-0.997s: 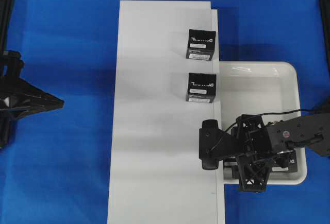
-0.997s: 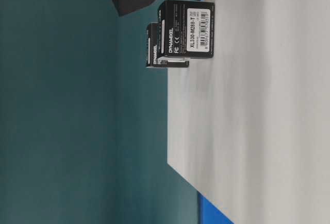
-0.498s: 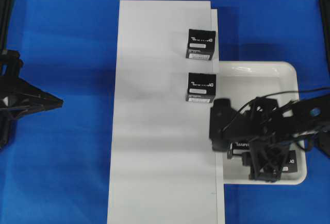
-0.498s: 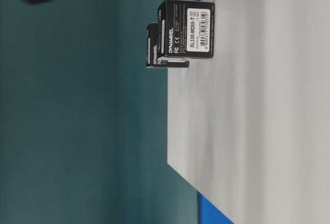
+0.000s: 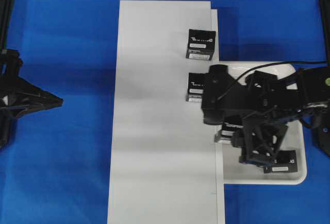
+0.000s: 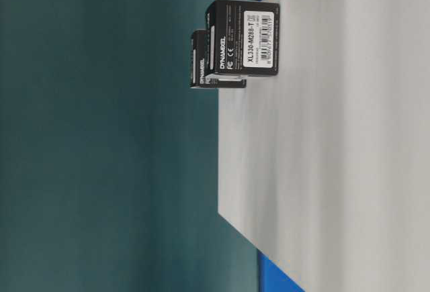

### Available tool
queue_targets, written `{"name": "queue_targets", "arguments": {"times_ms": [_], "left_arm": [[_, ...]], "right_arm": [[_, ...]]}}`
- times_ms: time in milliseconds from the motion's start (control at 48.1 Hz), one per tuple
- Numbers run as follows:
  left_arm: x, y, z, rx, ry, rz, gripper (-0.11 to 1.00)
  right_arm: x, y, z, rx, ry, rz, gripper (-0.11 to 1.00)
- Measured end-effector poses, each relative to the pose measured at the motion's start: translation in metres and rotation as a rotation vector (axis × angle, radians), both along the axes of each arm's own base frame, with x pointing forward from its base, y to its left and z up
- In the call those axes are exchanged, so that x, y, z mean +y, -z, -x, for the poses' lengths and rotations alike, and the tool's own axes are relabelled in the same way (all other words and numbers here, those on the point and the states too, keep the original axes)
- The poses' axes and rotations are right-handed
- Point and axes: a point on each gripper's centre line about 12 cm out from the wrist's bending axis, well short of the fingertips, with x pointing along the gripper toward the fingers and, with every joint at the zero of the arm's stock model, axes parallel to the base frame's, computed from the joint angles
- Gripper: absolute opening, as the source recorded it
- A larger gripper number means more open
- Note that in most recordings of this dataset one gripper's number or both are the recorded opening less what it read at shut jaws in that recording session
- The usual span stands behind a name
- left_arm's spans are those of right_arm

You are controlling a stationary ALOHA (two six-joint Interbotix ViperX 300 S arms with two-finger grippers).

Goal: Place the box from the white plastic tray onto the white base.
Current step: 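Lift the box and carry it left onto the white base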

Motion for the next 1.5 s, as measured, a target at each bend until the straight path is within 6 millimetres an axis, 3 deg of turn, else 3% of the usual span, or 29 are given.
{"name": "queue_targets", "arguments": {"times_ms": [249,623,914,1495], "left_arm": [[0.0,0.0,0.0,-0.001,-0.002,0.002,-0.07],[0.0,0.0,0.0,-0.002,-0.002,0.0,-0.07],[0.0,0.0,0.0,-0.002,-0.002,0.0,-0.07],[0.0,0.0,0.0,-0.002,-0.002,0.0,-0.07]], "right_arm": [[-0.008,-0.002,-0.023,-0.013,-0.008,0.048,0.58],[-0.007,0.025,-0.043,0.031,-0.057,0.069,0.58],[-0.006,0.048,-0.052,0.073,-0.07,0.074,0.58],[0.0,0.061,-0.057,0.096,-0.086,0.076,0.58]]}}
